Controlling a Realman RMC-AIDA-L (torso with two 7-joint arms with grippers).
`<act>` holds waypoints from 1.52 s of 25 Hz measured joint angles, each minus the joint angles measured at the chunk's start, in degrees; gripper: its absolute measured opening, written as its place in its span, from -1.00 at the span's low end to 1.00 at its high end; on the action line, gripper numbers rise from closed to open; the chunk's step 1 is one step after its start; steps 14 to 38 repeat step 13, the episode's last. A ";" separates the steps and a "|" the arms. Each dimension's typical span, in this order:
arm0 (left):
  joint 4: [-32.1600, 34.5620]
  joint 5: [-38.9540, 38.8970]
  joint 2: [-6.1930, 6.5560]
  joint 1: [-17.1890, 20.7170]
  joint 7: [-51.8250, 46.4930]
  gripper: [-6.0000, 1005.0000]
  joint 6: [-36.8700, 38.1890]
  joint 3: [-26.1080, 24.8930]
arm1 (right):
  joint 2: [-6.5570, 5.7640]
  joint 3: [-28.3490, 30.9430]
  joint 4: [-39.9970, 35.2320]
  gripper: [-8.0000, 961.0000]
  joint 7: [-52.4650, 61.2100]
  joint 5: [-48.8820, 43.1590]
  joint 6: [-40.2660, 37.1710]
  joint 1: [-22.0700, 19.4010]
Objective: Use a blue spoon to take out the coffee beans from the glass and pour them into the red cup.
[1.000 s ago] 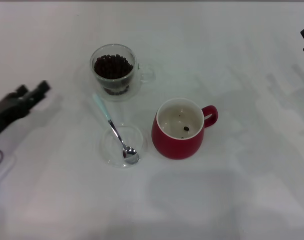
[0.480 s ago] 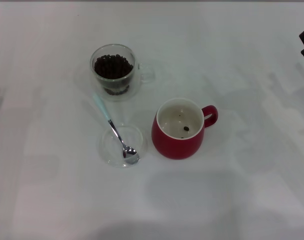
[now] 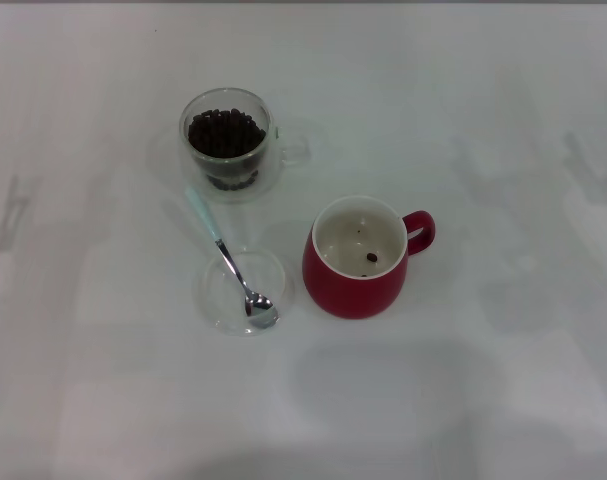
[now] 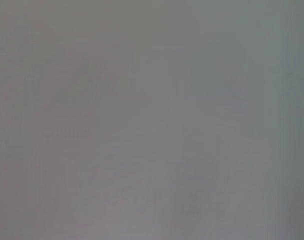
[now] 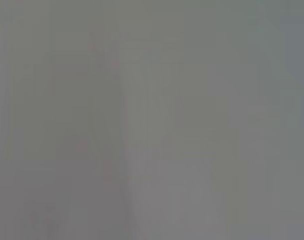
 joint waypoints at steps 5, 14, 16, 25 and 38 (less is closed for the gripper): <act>1.51 -2.74 0.08 0.03 0.16 0.69 -0.22 0.00 | 0.02 0.00 -0.01 0.79 0.39 0.54 0.82 -0.03; 2.60 -2.82 0.19 -2.07 -0.28 0.69 -1.40 0.01 | 0.04 0.00 -0.04 0.79 0.38 4.51 1.75 -0.35; 2.60 -2.82 0.19 -2.07 -0.28 0.69 -1.40 0.01 | 0.04 0.00 -0.04 0.79 0.38 4.51 1.75 -0.35; 2.60 -2.82 0.19 -2.07 -0.28 0.69 -1.40 0.01 | 0.04 0.00 -0.04 0.79 0.38 4.51 1.75 -0.35; 2.60 -2.82 0.19 -2.07 -0.28 0.69 -1.40 0.01 | 0.04 0.00 -0.04 0.79 0.38 4.51 1.75 -0.35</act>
